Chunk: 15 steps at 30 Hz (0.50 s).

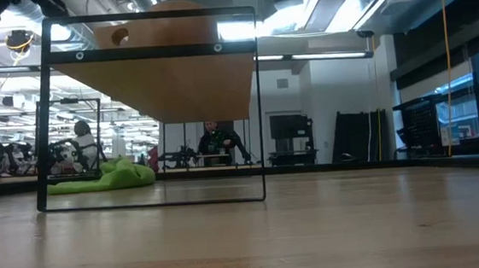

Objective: Stack small to large cups/mugs on shelf
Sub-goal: Return to Home Position

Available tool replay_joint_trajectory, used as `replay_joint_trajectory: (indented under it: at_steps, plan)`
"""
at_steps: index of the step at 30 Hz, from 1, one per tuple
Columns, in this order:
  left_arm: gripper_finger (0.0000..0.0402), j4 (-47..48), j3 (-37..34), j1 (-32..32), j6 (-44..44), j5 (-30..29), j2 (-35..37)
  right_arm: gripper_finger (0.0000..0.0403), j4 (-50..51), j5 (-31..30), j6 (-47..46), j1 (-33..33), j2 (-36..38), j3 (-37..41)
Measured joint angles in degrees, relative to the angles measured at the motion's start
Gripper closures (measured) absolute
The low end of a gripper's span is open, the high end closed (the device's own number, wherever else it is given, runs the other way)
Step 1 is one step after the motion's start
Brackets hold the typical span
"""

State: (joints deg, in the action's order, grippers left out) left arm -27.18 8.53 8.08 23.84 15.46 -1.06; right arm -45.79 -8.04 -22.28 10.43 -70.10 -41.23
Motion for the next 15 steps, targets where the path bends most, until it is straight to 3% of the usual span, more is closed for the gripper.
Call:
replay_joint_trajectory:
  at_steps: [15]
  plan:
    - [0.0331, -2.6, -7.64, 0.0, 2.51, -0.06, -0.02, 0.0397, -0.9, 0.05, -2.96, -4.0, -0.07, 2.21]
